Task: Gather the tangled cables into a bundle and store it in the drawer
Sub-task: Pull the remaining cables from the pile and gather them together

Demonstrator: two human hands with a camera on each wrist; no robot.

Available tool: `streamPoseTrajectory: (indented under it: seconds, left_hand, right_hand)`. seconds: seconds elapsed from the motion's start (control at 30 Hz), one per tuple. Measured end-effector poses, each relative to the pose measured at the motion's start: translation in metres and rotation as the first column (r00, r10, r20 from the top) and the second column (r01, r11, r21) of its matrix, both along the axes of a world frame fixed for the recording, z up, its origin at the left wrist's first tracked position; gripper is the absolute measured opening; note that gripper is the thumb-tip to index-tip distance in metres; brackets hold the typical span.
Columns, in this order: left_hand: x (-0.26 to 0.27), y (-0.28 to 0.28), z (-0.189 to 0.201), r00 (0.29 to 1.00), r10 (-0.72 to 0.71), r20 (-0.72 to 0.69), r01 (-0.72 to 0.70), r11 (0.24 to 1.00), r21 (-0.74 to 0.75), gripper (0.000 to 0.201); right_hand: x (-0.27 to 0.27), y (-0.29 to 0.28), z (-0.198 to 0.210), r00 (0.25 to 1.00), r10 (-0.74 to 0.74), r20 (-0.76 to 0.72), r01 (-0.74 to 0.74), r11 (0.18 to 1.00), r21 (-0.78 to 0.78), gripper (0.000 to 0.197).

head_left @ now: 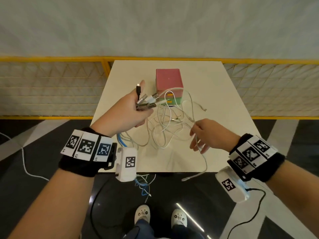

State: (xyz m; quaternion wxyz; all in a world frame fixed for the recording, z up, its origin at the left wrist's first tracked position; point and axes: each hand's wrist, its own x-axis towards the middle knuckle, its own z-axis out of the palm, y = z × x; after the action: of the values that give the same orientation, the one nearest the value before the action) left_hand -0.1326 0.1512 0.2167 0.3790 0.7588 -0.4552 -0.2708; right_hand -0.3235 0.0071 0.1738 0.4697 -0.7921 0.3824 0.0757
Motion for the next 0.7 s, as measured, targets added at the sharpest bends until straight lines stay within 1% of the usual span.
streamPoseTrajectory:
  seconds: [0.03,0.1,0.13,0.17,0.2,0.23,0.27,0.3,0.33,0.37,0.4,0.43,0.47,0.5,0.53,0.6,0.63,0.67,0.7]
  left_hand:
    - [-0.003,0.002,0.003,1.0,-0.016,-0.016,0.016,1.0,-0.021,0.061]
    - [-0.008,0.004,0.007,0.999,-0.037,0.007,0.038,0.998,-0.05,0.022]
    - [-0.009,0.004,0.008,0.998,-0.057,0.006,0.057,0.996,-0.063,0.019]
    - [-0.012,0.003,0.009,0.997,-0.078,0.001,0.078,0.994,-0.075,0.029]
    - [-0.015,0.002,0.009,0.996,-0.093,-0.011,0.091,0.991,-0.098,0.039]
    - [-0.019,0.001,0.011,0.995,-0.1,-0.029,0.095,0.987,-0.128,0.047]
    - [-0.023,0.0,0.012,0.992,-0.117,-0.046,0.108,0.98,-0.165,0.052]
    - [-0.027,-0.001,0.013,0.988,-0.142,-0.051,0.13,0.972,-0.197,0.055]
    - [-0.03,-0.002,0.013,0.985,-0.17,-0.038,0.158,0.962,-0.224,0.055]
    - [-0.033,-0.004,0.014,0.98,-0.2,-0.007,0.192,0.951,-0.241,0.055]
    - [-0.035,-0.007,0.013,0.973,-0.23,0.023,0.228,0.941,-0.249,0.054]
    - [-0.038,-0.01,0.013,0.966,-0.257,0.036,0.258,0.934,-0.248,0.052]
    - [-0.042,-0.013,0.012,0.959,-0.281,0.036,0.281,0.927,-0.249,0.049]
    - [-0.047,-0.016,0.011,0.953,-0.302,0.037,0.301,0.919,-0.253,0.047]
    - [-0.051,-0.019,0.009,0.951,-0.305,0.046,0.306,0.915,-0.263,0.045]
    - [-0.054,-0.022,0.007,0.966,-0.257,0.041,0.257,0.915,-0.311,0.047]
    - [-0.053,-0.024,0.007,0.977,-0.211,0.017,0.205,0.921,-0.332,0.049]
    - [-0.051,-0.025,0.008,0.986,-0.164,-0.015,0.148,0.924,-0.352,0.05]
    - [-0.05,-0.025,0.01,0.991,-0.124,-0.051,0.096,0.922,-0.374,0.05]
  right_hand:
    - [-0.003,0.002,-0.003,0.995,0.068,-0.068,-0.067,0.998,0.019,0.032]
    - [-0.008,0.006,-0.009,0.948,0.249,-0.201,-0.248,0.968,0.028,0.031]
    - [-0.008,0.008,-0.012,0.909,0.325,-0.261,-0.337,0.942,-0.002,0.033]
    - [-0.007,0.01,-0.012,0.874,0.37,-0.315,-0.407,0.912,-0.057,0.037]
    - [-0.006,0.01,-0.011,0.853,0.382,-0.357,-0.451,0.882,-0.135,0.043]
    - [-0.004,0.01,-0.009,0.849,0.371,-0.376,-0.474,0.848,-0.235,0.049]
    - [-0.001,0.009,-0.004,0.862,0.351,-0.367,-0.476,0.808,-0.346,0.051]
    - [0.001,0.007,0.002,0.888,0.336,-0.315,-0.453,0.764,-0.46,0.049]
    - [0.003,0.007,0.007,0.916,0.34,-0.214,-0.401,0.735,-0.546,0.042]
    - [0.005,0.008,0.013,0.923,0.376,-0.08,-0.35,0.735,-0.581,0.036]
    - [0.008,0.012,0.019,0.895,0.442,0.06,-0.333,0.752,-0.568,0.038]
    - [0.011,0.017,0.025,0.84,0.509,0.186,-0.352,0.774,-0.527,0.046]
    - [0.015,0.023,0.029,0.788,0.552,0.272,-0.389,0.79,-0.474,0.051]
    - [0.018,0.028,0.03,0.758,0.563,0.329,-0.418,0.807,-0.418,0.05]
    - [0.022,0.032,0.027,0.754,0.553,0.354,-0.432,0.824,-0.367,0.044]
    - [0.028,0.035,0.021,0.773,0.488,0.406,-0.403,0.871,-0.281,0.033]
    - [0.029,0.036,0.016,0.77,0.435,0.467,-0.382,0.9,-0.21,0.032]
    - [0.03,0.039,0.011,0.749,0.371,0.549,-0.364,0.923,-0.128,0.031]
    - [0.03,0.042,0.005,0.712,0.316,0.627,-0.356,0.932,-0.066,0.028]
